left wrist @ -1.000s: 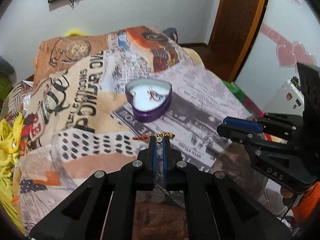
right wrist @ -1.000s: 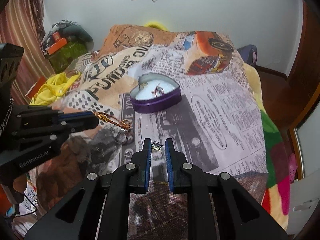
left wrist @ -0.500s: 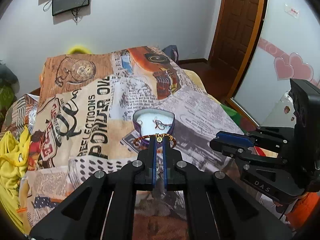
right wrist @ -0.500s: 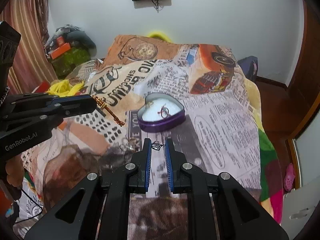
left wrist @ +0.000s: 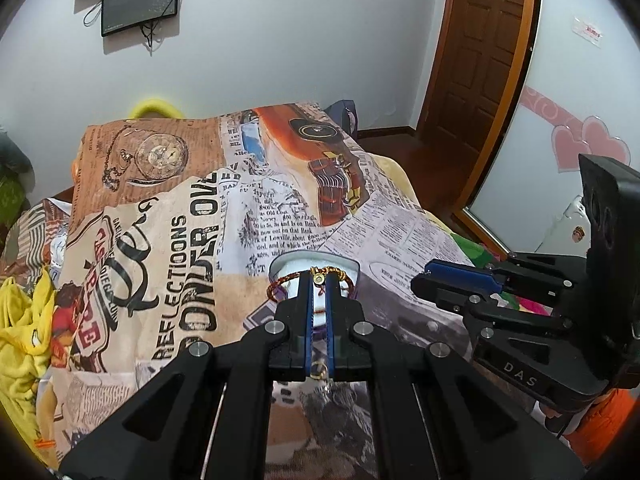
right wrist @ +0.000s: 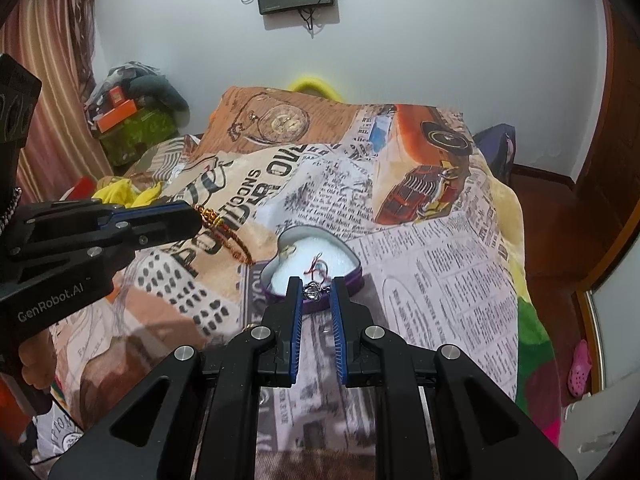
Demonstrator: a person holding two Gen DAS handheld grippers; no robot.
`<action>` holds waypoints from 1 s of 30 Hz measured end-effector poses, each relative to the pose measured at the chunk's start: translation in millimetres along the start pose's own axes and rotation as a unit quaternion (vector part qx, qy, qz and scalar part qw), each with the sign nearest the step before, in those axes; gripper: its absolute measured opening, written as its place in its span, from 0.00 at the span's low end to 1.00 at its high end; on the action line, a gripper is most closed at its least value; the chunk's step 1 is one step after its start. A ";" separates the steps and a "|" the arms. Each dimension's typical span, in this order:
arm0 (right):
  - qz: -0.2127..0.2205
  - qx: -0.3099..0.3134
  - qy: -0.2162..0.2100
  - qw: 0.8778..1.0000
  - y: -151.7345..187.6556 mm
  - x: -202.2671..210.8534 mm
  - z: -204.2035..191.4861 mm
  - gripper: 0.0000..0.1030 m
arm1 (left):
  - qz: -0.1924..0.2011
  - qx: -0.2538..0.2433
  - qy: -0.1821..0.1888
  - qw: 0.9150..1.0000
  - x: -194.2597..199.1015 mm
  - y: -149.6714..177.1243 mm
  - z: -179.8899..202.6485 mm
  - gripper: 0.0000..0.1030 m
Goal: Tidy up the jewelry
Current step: 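Lower the silver earring into the tin with the right tool while the left tool drops the bracelet in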
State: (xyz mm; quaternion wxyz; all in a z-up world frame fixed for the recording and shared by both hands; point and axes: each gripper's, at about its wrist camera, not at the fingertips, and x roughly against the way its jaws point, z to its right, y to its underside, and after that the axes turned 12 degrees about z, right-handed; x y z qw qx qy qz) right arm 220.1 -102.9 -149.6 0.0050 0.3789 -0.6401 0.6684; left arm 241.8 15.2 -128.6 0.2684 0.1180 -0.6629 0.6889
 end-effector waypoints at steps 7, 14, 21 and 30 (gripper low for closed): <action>0.007 0.001 0.000 1.000 -11.6 -14.7 7.0 0.12 | -0.010 0.002 0.011 1.000 -24.6 -1.1 -4.2 0.03; 0.009 -0.005 0.000 1.000 -18.5 -29.8 12.7 0.12 | -0.037 0.005 0.027 0.999 -53.5 6.8 -7.1 0.03; 0.003 -0.006 -0.004 1.000 -19.5 -43.1 14.5 0.12 | -0.066 0.010 0.037 0.997 -79.6 16.5 -9.2 0.03; -0.011 -0.008 -0.005 1.000 -16.2 -54.2 17.3 0.12 | -0.081 0.011 0.036 0.996 -97.9 16.8 -15.5 0.04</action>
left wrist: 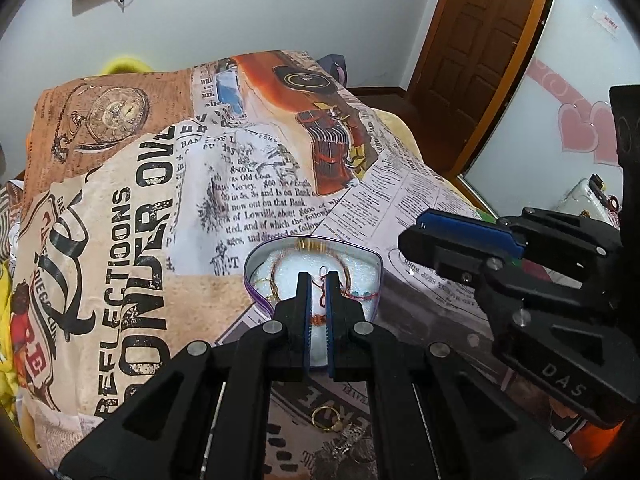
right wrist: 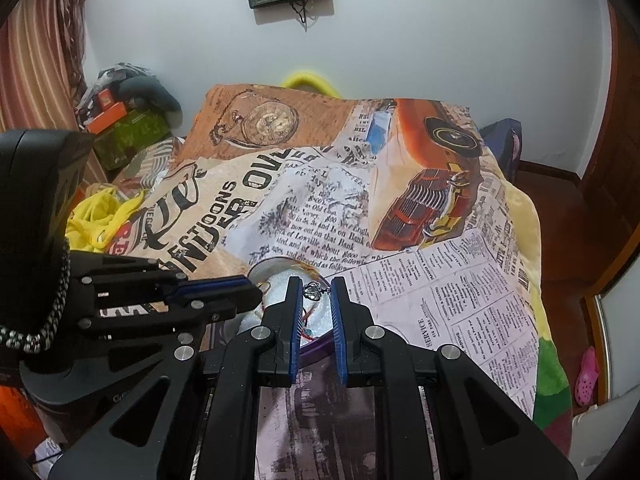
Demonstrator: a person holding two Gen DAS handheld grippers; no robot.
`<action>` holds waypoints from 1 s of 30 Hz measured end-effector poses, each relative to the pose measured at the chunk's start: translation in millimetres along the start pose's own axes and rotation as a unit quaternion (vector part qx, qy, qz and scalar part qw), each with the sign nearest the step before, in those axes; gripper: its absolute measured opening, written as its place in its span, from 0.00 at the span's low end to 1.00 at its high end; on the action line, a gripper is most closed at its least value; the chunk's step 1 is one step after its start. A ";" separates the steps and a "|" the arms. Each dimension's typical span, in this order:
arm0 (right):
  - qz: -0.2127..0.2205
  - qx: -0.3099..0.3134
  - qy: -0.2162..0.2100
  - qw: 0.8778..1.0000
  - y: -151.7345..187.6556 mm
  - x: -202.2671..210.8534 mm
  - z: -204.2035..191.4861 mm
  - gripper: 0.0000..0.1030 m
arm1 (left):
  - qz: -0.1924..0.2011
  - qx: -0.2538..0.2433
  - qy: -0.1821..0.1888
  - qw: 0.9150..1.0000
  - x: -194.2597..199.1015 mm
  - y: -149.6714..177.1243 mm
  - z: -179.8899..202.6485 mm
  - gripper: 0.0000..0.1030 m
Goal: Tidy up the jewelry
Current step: 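Lower the silver earring into the tin with the right tool while the left tool drops the bracelet in, then open and lift both tools away from the tin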
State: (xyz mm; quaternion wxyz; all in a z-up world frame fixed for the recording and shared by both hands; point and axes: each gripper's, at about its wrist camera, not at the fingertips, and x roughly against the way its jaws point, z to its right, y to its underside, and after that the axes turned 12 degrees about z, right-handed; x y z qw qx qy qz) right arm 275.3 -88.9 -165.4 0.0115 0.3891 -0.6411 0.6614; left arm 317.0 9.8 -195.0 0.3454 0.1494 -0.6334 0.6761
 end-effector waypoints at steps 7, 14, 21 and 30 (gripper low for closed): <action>-0.009 0.004 -0.007 1.000 0.1 -7.6 -3.8 0.12 | 0.011 -0.002 -0.020 1.000 14.3 1.2 -8.9 0.04; -0.026 0.009 -0.019 0.999 1.1 -22.1 -13.2 0.12 | 0.018 -0.010 -0.043 0.999 30.7 4.1 -18.9 0.07; -0.049 0.020 -0.029 0.998 6.0 -37.2 -25.1 0.12 | 0.019 -0.009 -0.053 0.998 37.3 10.3 -26.3 0.24; -0.078 0.020 -0.021 0.997 10.9 -41.0 -26.5 0.22 | 0.022 0.000 -0.058 0.998 45.1 12.0 -26.8 0.28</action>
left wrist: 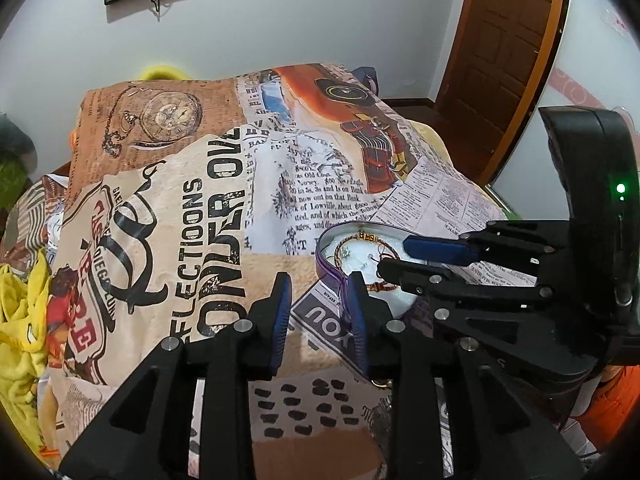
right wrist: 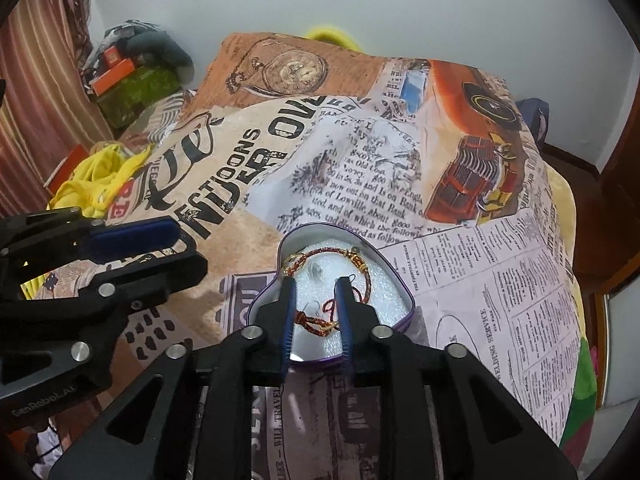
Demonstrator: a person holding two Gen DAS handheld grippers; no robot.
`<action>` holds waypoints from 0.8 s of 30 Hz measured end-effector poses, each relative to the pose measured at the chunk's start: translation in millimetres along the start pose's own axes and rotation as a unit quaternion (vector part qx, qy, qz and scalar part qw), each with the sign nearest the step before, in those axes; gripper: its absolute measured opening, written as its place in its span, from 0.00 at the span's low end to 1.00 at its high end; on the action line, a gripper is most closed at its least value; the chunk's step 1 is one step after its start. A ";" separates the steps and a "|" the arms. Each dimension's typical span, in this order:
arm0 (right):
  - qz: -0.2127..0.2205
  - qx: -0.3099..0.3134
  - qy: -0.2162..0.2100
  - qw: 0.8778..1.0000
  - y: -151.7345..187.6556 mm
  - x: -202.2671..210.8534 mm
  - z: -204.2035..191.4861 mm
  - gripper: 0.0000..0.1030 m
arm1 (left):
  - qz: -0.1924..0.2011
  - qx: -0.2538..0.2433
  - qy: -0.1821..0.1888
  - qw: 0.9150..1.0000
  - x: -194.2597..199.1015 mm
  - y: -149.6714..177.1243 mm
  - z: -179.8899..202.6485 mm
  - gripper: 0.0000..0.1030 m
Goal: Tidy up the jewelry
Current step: 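Open and lift both tools away from the tin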
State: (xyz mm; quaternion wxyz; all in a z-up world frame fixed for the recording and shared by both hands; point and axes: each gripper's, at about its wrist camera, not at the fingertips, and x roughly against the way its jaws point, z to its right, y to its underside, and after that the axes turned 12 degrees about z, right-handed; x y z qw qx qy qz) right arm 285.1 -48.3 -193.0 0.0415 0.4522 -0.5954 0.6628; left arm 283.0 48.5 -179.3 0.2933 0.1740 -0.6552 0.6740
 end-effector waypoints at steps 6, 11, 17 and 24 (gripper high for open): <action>0.012 0.007 0.009 1.000 -1.4 17.4 -3.7 0.32 | 0.005 0.001 -0.003 1.000 15.7 0.8 4.1 0.29; 0.026 0.015 0.018 0.999 -4.1 35.2 -9.9 0.32 | 0.013 0.001 -0.004 1.000 32.8 1.0 9.1 0.30; 0.046 0.014 0.025 0.999 -3.1 63.4 -15.8 0.32 | 0.024 0.002 -0.006 1.000 56.9 0.0 16.8 0.31; 0.063 0.007 0.032 0.997 5.1 96.8 -20.0 0.32 | 0.037 -0.002 -0.008 0.999 88.0 7.2 26.6 0.36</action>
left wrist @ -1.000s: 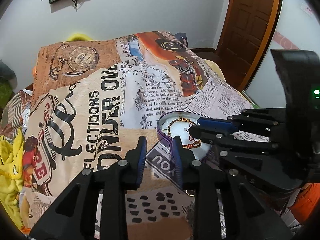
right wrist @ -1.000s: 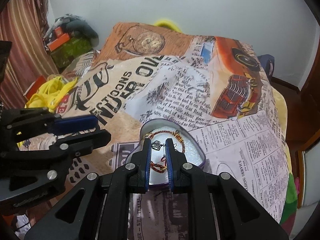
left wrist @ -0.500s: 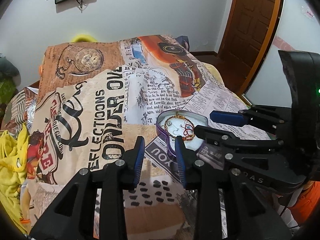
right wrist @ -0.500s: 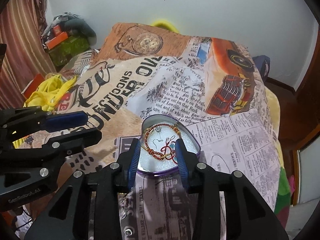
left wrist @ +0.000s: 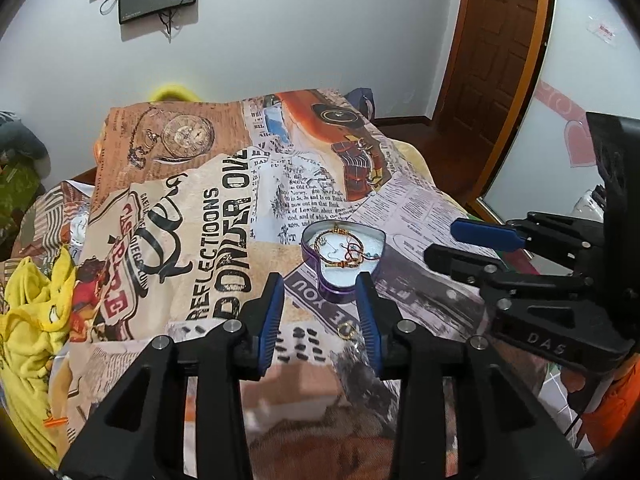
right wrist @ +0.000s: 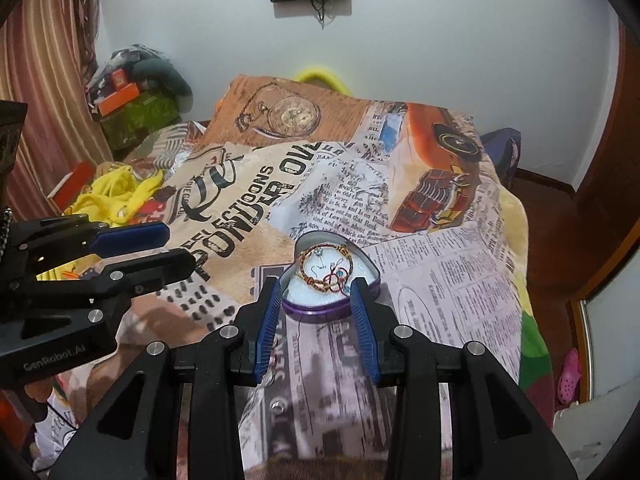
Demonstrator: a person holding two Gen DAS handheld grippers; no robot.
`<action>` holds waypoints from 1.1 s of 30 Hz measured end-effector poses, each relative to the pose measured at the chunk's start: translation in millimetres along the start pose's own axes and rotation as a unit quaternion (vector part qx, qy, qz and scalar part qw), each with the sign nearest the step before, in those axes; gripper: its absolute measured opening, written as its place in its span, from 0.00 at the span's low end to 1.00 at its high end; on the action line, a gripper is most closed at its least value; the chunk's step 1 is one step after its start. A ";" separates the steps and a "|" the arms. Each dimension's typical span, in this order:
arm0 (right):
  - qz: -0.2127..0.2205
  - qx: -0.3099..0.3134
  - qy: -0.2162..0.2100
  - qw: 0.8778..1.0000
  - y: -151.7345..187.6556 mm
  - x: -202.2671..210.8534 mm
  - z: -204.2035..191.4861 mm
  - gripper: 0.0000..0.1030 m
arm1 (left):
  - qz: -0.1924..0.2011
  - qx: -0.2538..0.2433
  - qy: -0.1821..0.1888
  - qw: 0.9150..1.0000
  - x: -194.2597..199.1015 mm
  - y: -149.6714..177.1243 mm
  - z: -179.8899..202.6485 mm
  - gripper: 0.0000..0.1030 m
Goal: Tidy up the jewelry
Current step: 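Open and lift both tools away from the tin, then lower the right tool onto a small silver ring beside the tin and grasp it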
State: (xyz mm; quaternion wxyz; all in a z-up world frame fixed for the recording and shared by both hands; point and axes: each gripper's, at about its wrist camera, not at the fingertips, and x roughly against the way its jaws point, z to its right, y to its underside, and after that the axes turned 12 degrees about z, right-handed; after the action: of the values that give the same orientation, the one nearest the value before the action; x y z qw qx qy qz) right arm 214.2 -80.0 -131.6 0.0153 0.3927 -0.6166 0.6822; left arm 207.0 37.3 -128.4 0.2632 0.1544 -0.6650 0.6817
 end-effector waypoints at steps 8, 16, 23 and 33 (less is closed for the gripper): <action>0.001 -0.003 0.007 1.000 15.3 24.4 -4.5 0.32 | -0.005 -0.001 0.000 1.000 21.7 14.0 6.0 0.38; -0.027 0.004 0.006 1.000 42.9 27.4 -12.5 0.32 | -0.031 0.005 -0.004 0.999 23.2 37.2 4.1 0.39; -0.070 0.007 0.000 0.998 74.2 13.3 -18.8 0.32 | -0.062 0.004 -0.005 0.998 16.7 62.7 1.4 0.39; -0.123 0.008 -0.015 0.992 100.4 -22.1 -25.1 0.32 | -0.092 0.038 0.011 0.995 -3.6 81.5 -6.1 0.39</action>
State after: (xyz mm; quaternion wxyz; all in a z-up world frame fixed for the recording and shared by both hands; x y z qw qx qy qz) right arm 165.8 -72.4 -225.4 0.0873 0.4759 -0.5583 0.6740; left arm 164.8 44.6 -198.1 0.3258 0.2177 -0.6185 0.6811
